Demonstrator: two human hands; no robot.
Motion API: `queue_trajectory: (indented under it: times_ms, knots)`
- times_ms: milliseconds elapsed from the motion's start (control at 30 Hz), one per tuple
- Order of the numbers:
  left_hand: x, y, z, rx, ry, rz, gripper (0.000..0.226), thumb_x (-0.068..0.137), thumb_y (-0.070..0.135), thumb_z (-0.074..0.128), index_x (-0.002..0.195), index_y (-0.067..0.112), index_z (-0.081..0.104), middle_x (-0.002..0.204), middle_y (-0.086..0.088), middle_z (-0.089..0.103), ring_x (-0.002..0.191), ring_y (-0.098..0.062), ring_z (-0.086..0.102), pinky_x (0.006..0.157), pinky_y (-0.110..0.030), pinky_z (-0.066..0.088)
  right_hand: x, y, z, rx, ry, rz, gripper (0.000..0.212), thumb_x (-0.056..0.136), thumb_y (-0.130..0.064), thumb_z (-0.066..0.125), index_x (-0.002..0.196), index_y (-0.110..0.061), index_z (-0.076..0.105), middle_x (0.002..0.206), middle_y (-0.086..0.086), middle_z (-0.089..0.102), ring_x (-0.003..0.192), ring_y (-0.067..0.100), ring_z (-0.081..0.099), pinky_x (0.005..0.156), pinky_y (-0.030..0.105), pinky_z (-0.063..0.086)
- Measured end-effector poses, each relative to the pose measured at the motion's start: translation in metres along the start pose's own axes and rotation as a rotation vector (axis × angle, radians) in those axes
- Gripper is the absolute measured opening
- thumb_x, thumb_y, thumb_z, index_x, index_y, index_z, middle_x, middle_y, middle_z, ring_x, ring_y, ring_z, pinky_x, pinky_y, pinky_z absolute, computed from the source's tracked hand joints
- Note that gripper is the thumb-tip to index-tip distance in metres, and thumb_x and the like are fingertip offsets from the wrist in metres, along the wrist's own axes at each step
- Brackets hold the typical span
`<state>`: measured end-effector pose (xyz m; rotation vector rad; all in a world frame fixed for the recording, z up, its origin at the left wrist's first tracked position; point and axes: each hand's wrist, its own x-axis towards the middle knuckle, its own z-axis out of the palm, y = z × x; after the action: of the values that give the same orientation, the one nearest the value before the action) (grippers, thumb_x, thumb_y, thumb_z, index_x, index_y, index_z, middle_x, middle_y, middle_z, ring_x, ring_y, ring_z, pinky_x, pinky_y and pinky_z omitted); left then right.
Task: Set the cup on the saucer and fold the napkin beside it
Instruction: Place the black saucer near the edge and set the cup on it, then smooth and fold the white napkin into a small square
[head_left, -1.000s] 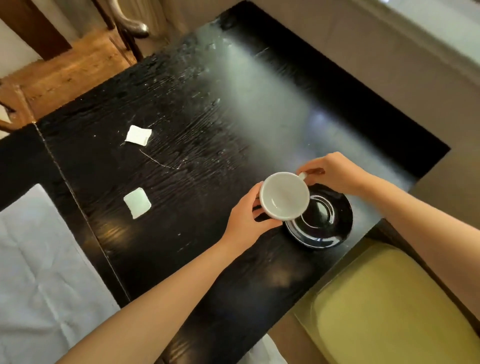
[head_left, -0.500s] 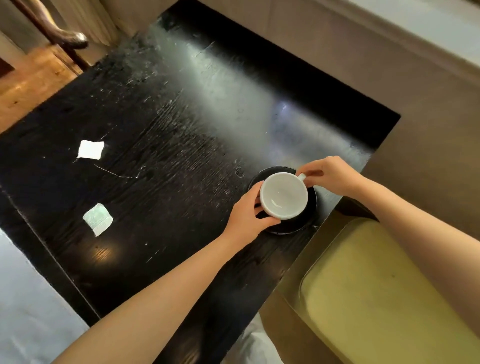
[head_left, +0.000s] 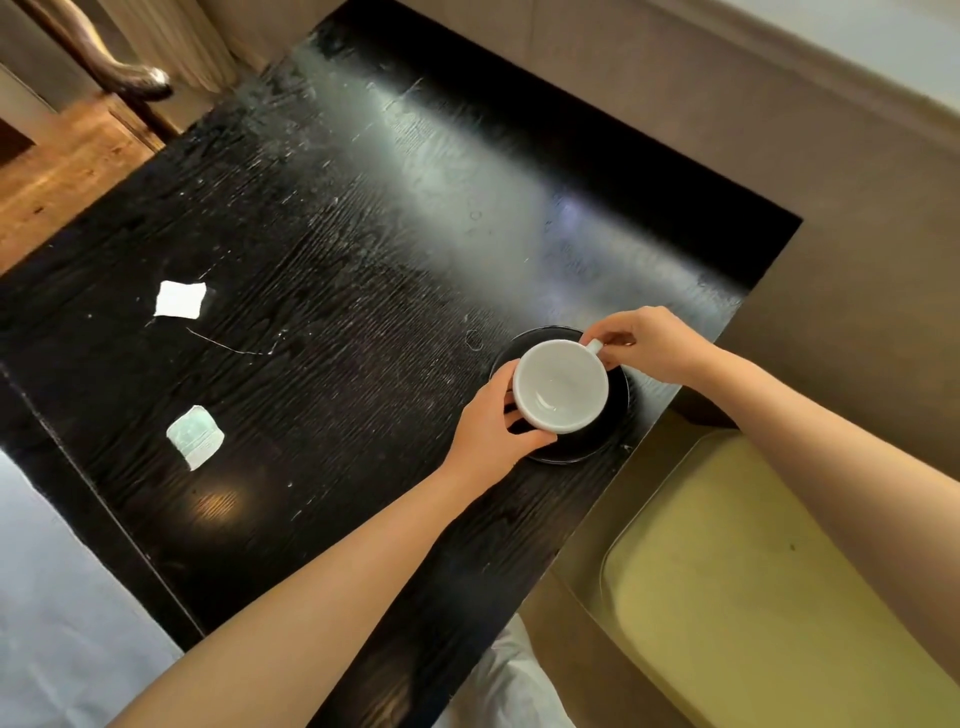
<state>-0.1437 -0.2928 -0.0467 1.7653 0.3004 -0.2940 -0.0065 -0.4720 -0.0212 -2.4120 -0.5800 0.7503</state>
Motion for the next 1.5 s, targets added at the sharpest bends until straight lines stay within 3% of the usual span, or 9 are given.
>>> queue_trajectory:
  times_ms: [67,200,367,467,633,800,933,1167,1500]
  knots:
    - [0.000,0.001,-0.001,0.027,-0.007,0.001,0.077,0.072,0.007,0.078,0.136,0.025,0.039,0.131,0.005,0.049,0.118,-0.005,0.047,0.086,-0.005,0.043,0.000,-0.003,-0.002,-0.009,-0.014,0.010,0.020,0.087,-0.004,0.059,0.101,-0.014,0.070,0.087,0.008,0.072,0.077,0.015,0.069,0.081,0.025,0.054]
    - [0.001,0.007,-0.007,0.147,-0.065,-0.042,0.088,0.073,0.008,0.076,0.144,0.022,0.027,0.141,-0.003,0.040,0.125,-0.014,0.045,0.102,-0.025,0.042,0.002,-0.009,-0.008,-0.038,-0.083,0.053,0.028,0.085,0.004,0.056,0.104,-0.012,0.069,0.084,0.003,0.067,0.070,0.004,0.063,0.062,0.003,0.045]
    - [0.000,0.019,-0.037,0.284,-0.069,-0.110,0.077,0.082,0.012,0.069,0.146,0.021,0.026,0.143,-0.004,0.041,0.126,-0.014,0.045,0.099,-0.024,0.040,0.014,-0.026,-0.029,-0.168,-0.202,0.069,0.046,0.083,0.012,0.044,0.116,-0.015,0.063,0.103,0.007,0.069,0.086,0.024,0.067,0.082,0.033,0.056]
    - [-0.006,0.027,-0.065,0.377,-0.014,-0.109,0.061,0.087,0.017,0.063,0.141,0.021,0.035,0.137,-0.001,0.050,0.122,-0.011,0.047,0.096,-0.023,0.040,0.026,-0.050,-0.045,-0.231,-0.222,0.041,0.049,0.083,0.013,0.039,0.116,-0.014,0.063,0.107,0.007,0.066,0.091,0.025,0.066,0.080,0.033,0.054]
    - [-0.026,0.035,-0.115,0.428,0.053,-0.149,0.051,0.089,0.023,0.060,0.137,0.020,0.043,0.131,0.001,0.055,0.119,-0.010,0.050,0.093,-0.019,0.033,0.060,-0.105,-0.039,-0.347,-0.306,-0.070,0.035,0.083,-0.002,0.058,0.114,-0.017,0.065,0.109,0.004,0.070,0.094,0.022,0.066,0.086,0.030,0.050]
    - [-0.054,0.019,-0.166,0.414,0.114,-0.312,0.055,0.087,0.027,0.063,0.137,0.020,0.042,0.135,-0.003,0.053,0.123,-0.017,0.050,0.099,-0.027,0.038,0.089,-0.176,0.006,-0.449,-0.427,-0.190,0.033,0.082,-0.008,0.062,0.115,-0.014,0.065,0.113,0.004,0.070,0.090,0.012,0.060,0.079,0.020,0.043]
    - [-0.084,-0.005,-0.207,0.377,0.166,-0.458,0.055,0.085,0.030,0.064,0.136,0.022,0.043,0.136,-0.002,0.051,0.122,-0.018,0.051,0.099,-0.031,0.043,0.100,-0.236,0.048,-0.517,-0.531,-0.277,0.035,0.085,-0.008,0.060,0.120,-0.009,0.061,0.117,0.008,0.068,0.108,0.020,0.061,0.073,0.013,0.035]
    - [-0.155,-0.040,-0.267,0.313,0.348,-0.606,0.059,0.087,0.030,0.062,0.140,0.018,0.039,0.140,-0.007,0.049,0.124,-0.022,0.050,0.096,-0.029,0.043,0.092,-0.326,0.136,-0.590,-0.677,-0.414,0.037,0.087,-0.016,0.057,0.124,-0.014,0.058,0.121,0.004,0.065,0.115,0.021,0.056,0.096,0.024,0.040]
    - [-0.291,-0.127,-0.337,0.198,0.536,-0.712,0.057,0.086,0.029,0.063,0.137,0.017,0.041,0.138,-0.007,0.048,0.124,-0.022,0.048,0.096,-0.027,0.038,0.041,-0.418,0.280,-0.777,-0.746,-0.584,0.045,0.091,-0.026,0.053,0.134,-0.016,0.046,0.132,0.006,0.055,0.119,0.026,0.052,0.097,0.033,0.042]
